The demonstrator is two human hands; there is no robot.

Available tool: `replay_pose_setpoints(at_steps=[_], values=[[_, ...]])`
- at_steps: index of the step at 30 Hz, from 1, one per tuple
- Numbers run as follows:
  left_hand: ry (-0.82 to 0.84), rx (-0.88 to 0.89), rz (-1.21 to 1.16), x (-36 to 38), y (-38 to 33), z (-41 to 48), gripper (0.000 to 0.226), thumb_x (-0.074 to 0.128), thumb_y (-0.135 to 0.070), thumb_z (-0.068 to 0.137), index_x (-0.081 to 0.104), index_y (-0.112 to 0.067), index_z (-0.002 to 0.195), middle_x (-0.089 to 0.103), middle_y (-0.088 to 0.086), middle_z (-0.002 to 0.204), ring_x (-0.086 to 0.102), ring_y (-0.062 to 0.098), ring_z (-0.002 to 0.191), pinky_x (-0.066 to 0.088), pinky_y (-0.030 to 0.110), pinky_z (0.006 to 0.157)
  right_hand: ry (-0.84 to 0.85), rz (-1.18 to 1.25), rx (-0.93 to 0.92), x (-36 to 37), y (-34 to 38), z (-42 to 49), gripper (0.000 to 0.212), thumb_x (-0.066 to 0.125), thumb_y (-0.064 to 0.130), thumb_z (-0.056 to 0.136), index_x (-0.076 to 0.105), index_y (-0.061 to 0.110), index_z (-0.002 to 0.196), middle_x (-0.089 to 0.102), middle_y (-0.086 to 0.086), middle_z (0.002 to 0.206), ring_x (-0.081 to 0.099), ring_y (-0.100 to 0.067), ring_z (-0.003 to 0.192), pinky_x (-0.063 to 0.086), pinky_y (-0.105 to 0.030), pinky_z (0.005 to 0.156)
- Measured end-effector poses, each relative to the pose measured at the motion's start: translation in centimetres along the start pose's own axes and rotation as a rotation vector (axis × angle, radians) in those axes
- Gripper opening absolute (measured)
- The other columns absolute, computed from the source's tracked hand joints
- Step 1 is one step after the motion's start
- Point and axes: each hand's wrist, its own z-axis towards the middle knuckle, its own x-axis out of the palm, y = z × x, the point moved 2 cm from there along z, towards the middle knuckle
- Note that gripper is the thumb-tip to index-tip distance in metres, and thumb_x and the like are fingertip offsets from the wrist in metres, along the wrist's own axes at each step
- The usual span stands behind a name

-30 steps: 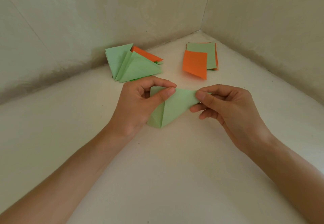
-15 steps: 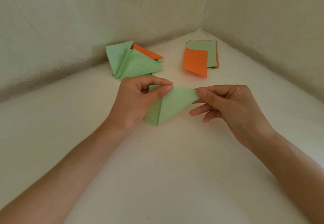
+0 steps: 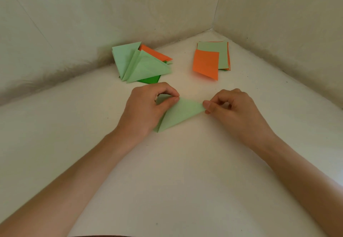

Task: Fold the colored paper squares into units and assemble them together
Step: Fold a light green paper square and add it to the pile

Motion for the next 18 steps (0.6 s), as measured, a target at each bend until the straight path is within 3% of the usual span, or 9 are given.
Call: replay_pose_setpoints(at_steps=[3, 5, 8, 10, 14, 18], values=[[-0.047, 0.211, 0.249, 0.4, -0.1, -0.3, 0.020, 0.059, -0.024, 0.083, 0.069, -0.015, 0.097, 0.061, -0.001, 0.098, 0.051, 0.012, 0.092, 0.039, 0.022, 0.080, 0.007, -0.067, -0.017, 0.3, 0.2, -0.1, 0.022, 0.061, 0.020, 0.089, 0.066, 0.005, 0.073, 0.051, 0.010, 0.069, 0.043, -0.004, 0.078, 0.031, -0.007, 0.069], [-0.026, 0.355, 0.353, 0.9, -1.1, -0.8, 0.023, 0.055, -0.023, 0.084, 0.069, -0.014, 0.099, 0.061, 0.003, 0.101, 0.050, 0.018, 0.093, 0.039, 0.033, 0.079, 0.009, -0.097, -0.026, 0.5, 0.2, -0.2, 0.021, 0.060, 0.020, 0.090, 0.065, 0.005, 0.076, 0.052, 0.008, 0.072, 0.042, -0.013, 0.085, 0.030, -0.008, 0.072], [0.025, 0.511, 0.475, 1.8, -2.2, -1.6, 0.019, 0.055, -0.022, 0.086, 0.072, -0.016, 0.088, 0.066, -0.002, 0.100, 0.051, 0.018, 0.098, 0.034, 0.034, 0.084, 0.013, -0.129, -0.037, 0.7, 0.1, -0.2, 0.022, 0.059, 0.021, 0.090, 0.062, 0.006, 0.075, 0.059, -0.002, 0.078, 0.042, -0.017, 0.089, 0.030, -0.006, 0.071], [0.084, 0.530, 0.487, 2.0, -2.1, -1.9, 0.023, 0.051, -0.024, 0.088, 0.073, -0.016, 0.088, 0.067, -0.003, 0.094, 0.057, 0.020, 0.093, 0.036, 0.033, 0.083, -0.003, -0.149, -0.049, 0.7, -0.1, -0.2, 0.022, 0.058, 0.020, 0.090, 0.060, 0.007, 0.073, 0.060, -0.004, 0.079, 0.041, -0.018, 0.089, 0.030, -0.008, 0.072], [0.158, 0.468, 0.477, 2.1, -1.9, -2.1, 0.026, 0.049, -0.027, 0.088, 0.073, -0.016, 0.091, 0.066, -0.002, 0.087, 0.062, 0.022, 0.073, 0.047, 0.037, 0.066, -0.023, -0.249, -0.078, 1.1, -0.5, 0.0, 0.019, 0.058, 0.021, 0.089, 0.061, 0.009, 0.075, 0.055, -0.002, 0.084, 0.039, -0.023, 0.096, 0.032, -0.022, 0.078], [0.179, 0.444, 0.493, 2.2, -2.0, -2.3, 0.028, 0.048, -0.030, 0.089, 0.073, -0.017, 0.087, 0.065, -0.004, 0.087, 0.061, 0.020, 0.073, 0.049, 0.036, 0.060, -0.060, -0.295, -0.116, 1.4, -0.6, -0.1, 0.016, 0.060, 0.023, 0.086, 0.059, 0.014, 0.074, 0.049, 0.000, 0.088, 0.038, -0.024, 0.099, 0.036, -0.032, 0.087]])
